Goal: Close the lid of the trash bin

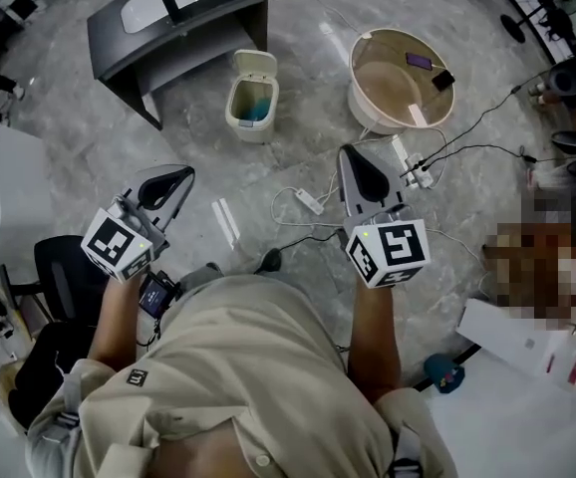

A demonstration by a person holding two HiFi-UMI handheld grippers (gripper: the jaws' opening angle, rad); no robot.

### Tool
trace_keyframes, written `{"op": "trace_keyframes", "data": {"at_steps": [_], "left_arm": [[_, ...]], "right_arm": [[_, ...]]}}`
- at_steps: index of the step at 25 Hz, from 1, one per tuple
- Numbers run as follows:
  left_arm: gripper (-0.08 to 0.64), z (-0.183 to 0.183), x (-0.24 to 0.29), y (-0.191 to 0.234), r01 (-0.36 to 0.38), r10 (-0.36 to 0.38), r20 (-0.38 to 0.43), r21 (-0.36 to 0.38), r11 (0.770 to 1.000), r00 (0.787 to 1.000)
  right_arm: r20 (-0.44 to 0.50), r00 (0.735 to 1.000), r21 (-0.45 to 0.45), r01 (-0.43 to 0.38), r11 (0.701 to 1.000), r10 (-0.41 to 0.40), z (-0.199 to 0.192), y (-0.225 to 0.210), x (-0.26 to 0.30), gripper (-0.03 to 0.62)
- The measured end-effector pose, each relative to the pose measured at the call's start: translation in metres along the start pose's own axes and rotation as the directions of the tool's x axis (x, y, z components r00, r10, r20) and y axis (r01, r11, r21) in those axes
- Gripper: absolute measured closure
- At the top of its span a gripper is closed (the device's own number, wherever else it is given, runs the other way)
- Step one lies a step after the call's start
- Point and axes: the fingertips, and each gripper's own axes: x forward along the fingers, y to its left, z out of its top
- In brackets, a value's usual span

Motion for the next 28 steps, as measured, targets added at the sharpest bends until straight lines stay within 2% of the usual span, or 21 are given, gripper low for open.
{"op": "trace_keyframes", "data": {"at_steps": [4,9,15,20,28], "left_arm": [[0.546,0.005,0.022,0.000,0.041,-0.041,-0.003,0.015,0.999,0.999],[0.546,0.011,0.050,0.004,0.097,-0.097,0.000,0.024,0.995,0.995],[0.546,0.005,0.092,0.043,0.189,-0.189,0.027,0.014,0.982,0.982],[0.546,0.007,0.124,0.094,0.273,-0.273,0.051,0.003,0.962,0.961],[0.546,0.012,0.165,0.162,0.401,-0.400,0.087,0.007,0.916,0.913]], "right_arm": [[-0.014,1.000,0.015,0.009,1.000,-0.008,-0.011,-0.005,-0.001,0.566],[-0.029,0.997,0.026,0.068,0.997,-0.067,-0.016,-0.028,-0.005,0.566],[-0.056,0.984,0.011,0.171,0.985,-0.170,-0.016,-0.049,0.019,0.566],[-0.072,0.957,-0.001,0.283,0.959,-0.282,0.000,-0.063,0.046,0.566],[-0.094,0.902,-0.035,0.420,0.907,-0.422,0.025,-0.075,0.089,0.566]]}}
